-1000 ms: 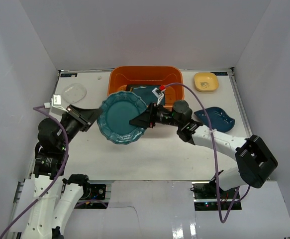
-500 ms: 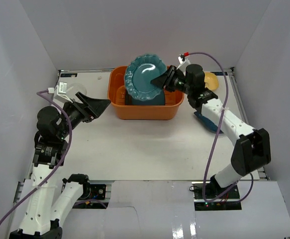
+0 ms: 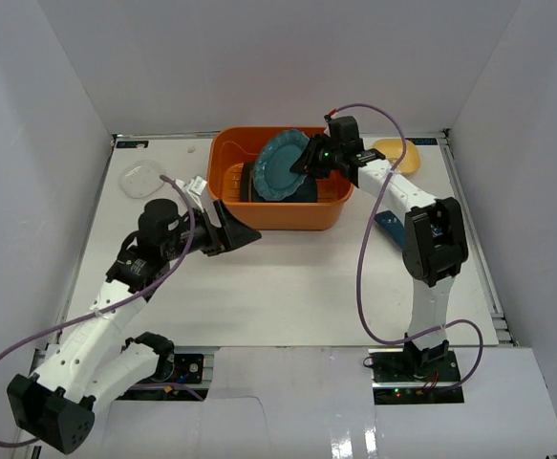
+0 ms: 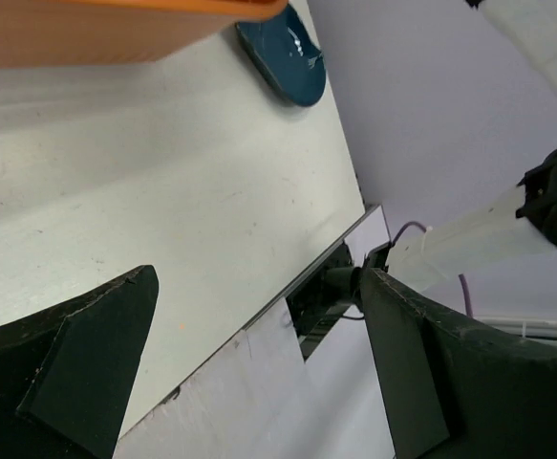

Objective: Place the plates into the plastic bin on the countertop

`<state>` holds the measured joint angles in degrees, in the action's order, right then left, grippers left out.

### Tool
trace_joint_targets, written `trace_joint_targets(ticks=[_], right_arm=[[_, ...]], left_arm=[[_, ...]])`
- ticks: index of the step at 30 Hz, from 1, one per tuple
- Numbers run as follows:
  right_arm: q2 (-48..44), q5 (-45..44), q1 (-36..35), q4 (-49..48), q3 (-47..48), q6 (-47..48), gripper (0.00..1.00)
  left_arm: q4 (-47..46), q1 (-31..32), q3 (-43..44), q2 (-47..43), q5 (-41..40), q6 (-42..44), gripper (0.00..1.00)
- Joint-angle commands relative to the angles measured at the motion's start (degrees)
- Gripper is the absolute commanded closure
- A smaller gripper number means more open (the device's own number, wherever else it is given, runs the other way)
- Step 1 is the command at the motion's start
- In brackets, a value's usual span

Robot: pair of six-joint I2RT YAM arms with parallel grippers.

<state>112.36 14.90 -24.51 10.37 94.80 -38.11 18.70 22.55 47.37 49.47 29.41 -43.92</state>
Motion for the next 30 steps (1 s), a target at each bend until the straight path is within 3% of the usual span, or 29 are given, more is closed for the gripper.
trace_joint_targets(ticks=[1, 4, 5, 7, 8, 10, 11, 14, 18, 23, 27, 30], right_arm=[[-1.35, 3.74, -0.71, -5.63, 1.35, -0.3, 0.92], [-0.3, 3.13, -1.33, -4.49, -0.05, -0.3, 0.92], [-0.12, 2.69, -1.68, -4.05, -0.32, -0.13, 0.87], [-0.03, 1.28, -1.85, -2.64, -0.32, 0.49, 0.68], [-0.29, 0.67, -2.03, -0.9, -0.06, 1.36, 0.47], [-0.82, -2.76, -2.21, 0.96, 0.2, 2.51, 0.31], [-1.17, -3.9, -2.21, 3.66, 1.42, 3.21, 0.17], [-1.96, -9.52, -2.64, 9.38, 3.71, 7.16, 0.02], [-4.33, -16.2, -3.0, 13.53, 5.04, 12.34, 0.1], [-11.96, -17.18, -2.47, 14.76, 4.95, 14.99, 0.1], [-19.79, -15.43, 1.12, 12.57, -0.22, 12.19, 0.1], [-29.88, -22.76, 5.78, 10.38, -11.62, 7.62, 0.05]], left_arm=[[-2.52, 6.09, -1.23, 1.41, -6.98, 0.86, 0.02], [-3.49, 11.72, -2.02, 4.75, -13.03, 0.94, 0.02], [-3.67, 13.73, -2.2, 5.36, -14.89, 1.03, 0.02], [-4.37, 14.54, -3.25, 5.37, -19.28, 0.86, 0.02], [-4.72, 14.54, -3.51, 5.11, -23.22, 0.86, 0.02], [-4.9, 14.54, -2.91, 4.76, -28.24, 1.64, 0.02], [-4.9, 14.54, -2.29, 5.1, -34.18, 2.78, 0.02], [-4.46, 13.67, 0.78, 7.04, -37.93, 3.4, 0.02], [-4.64, 13.49, 3.33, 6.87, -40.47, 3.23, 0.02], [-2.79, 11.82, 5.96, 2.39, -49.34, 6.82, 0.02], [-2.61, 11.64, 9.91, 1.68, -56.38, 12.8, 0.02], [-3.58, 11.56, 10.63, -0.94, -54.64, 14.48, 0.02]])
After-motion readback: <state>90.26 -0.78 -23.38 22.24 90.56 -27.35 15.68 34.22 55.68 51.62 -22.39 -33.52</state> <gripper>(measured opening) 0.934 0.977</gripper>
